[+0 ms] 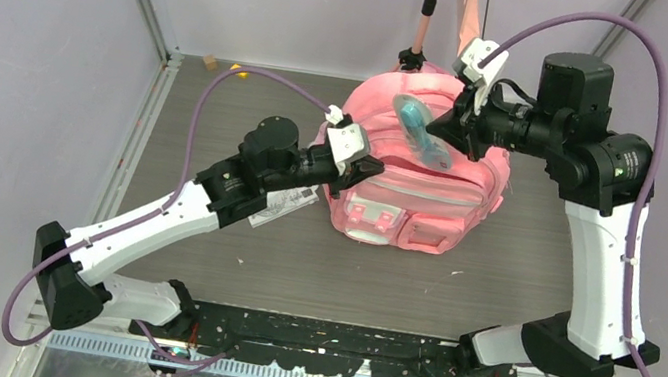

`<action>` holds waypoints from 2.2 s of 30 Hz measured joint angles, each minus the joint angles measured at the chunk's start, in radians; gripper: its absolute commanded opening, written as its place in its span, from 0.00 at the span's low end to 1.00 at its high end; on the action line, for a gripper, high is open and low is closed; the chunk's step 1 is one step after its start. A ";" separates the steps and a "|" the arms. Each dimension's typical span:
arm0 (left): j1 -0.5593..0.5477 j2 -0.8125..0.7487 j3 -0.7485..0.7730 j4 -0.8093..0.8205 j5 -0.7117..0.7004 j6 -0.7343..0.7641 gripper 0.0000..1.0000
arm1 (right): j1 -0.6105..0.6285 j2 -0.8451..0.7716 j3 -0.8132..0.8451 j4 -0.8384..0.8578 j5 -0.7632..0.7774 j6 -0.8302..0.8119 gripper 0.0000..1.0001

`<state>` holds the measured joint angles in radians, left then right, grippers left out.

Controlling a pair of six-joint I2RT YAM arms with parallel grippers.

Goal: Pack the student bag
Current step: Place the stationery in the student bag.

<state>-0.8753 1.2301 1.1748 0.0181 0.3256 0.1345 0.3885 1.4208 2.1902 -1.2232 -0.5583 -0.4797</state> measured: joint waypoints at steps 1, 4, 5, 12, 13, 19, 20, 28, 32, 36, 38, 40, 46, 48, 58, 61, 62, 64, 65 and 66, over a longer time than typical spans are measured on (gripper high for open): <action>-0.002 -0.005 -0.006 0.001 0.001 0.000 0.06 | 0.000 0.001 0.000 -0.008 -0.003 -0.003 0.01; -0.005 -0.008 -0.010 0.000 0.001 0.001 0.04 | 0.000 0.000 0.000 -0.033 -0.010 -0.013 0.00; -0.005 -0.008 -0.010 0.000 0.001 0.001 0.04 | 0.000 0.000 0.000 -0.040 -0.011 -0.016 0.00; -0.008 -0.008 -0.010 -0.005 -0.008 0.003 0.01 | 0.000 0.000 0.000 -0.102 -0.056 -0.051 0.00; -0.008 -0.008 -0.010 -0.006 -0.009 0.004 0.01 | 0.000 0.000 0.000 -0.106 -0.065 -0.056 0.01; -0.008 -0.008 -0.010 -0.009 -0.011 0.005 0.00 | -0.001 0.000 0.021 -0.133 -0.121 -0.082 0.00; -0.008 -0.008 -0.010 -0.009 -0.011 0.005 0.00 | -0.001 0.000 0.024 -0.139 -0.128 -0.090 0.00; -0.013 -0.013 -0.010 -0.022 -0.012 0.016 0.00 | -0.001 0.047 0.022 -0.221 -0.071 -0.122 0.00; -0.014 -0.021 -0.010 -0.034 -0.015 0.027 0.00 | -0.005 0.081 -0.011 -0.266 0.003 -0.121 0.00; -0.014 -0.024 -0.010 -0.041 -0.023 0.033 0.02 | -0.005 0.085 -0.025 -0.290 0.061 -0.116 0.00; -0.015 -0.024 -0.010 -0.041 -0.024 0.034 0.04 | -0.005 0.084 -0.026 -0.298 0.090 -0.109 0.01; -0.015 -0.024 -0.007 -0.044 -0.027 0.033 0.06 | -0.004 0.084 -0.036 -0.299 0.115 -0.100 0.03; -0.016 -0.018 0.024 -0.082 -0.037 0.013 0.14 | -0.005 0.084 -0.071 -0.299 0.163 -0.062 0.35; -0.016 -0.013 0.035 -0.096 -0.043 0.003 0.22 | -0.005 0.082 -0.079 -0.300 0.173 -0.051 0.43; -0.015 0.011 0.066 -0.171 -0.072 -0.042 0.70 | -0.005 -0.010 -0.122 -0.233 0.163 -0.023 0.54; -0.013 0.009 0.066 -0.175 -0.072 -0.055 0.82 | -0.005 -0.064 -0.142 -0.204 0.149 -0.010 0.56; -0.010 0.006 0.066 -0.181 -0.072 -0.059 0.85 | -0.005 -0.084 -0.151 -0.187 0.146 0.000 0.57; 0.000 -0.008 0.066 -0.203 -0.072 -0.069 0.91 | -0.005 -0.126 -0.174 -0.143 0.145 0.025 0.59; 0.006 -0.019 0.066 -0.212 -0.071 -0.072 0.92 | -0.005 -0.147 -0.187 -0.118 0.148 0.041 0.60; 0.023 -0.037 0.063 -0.224 -0.058 -0.075 0.93 | -0.005 -0.166 -0.200 -0.092 0.151 0.057 0.61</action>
<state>-0.8528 1.1931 1.2377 -0.2054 0.2672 0.0593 0.3840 1.2552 1.9900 -1.3148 -0.4068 -0.4225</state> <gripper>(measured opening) 0.897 0.581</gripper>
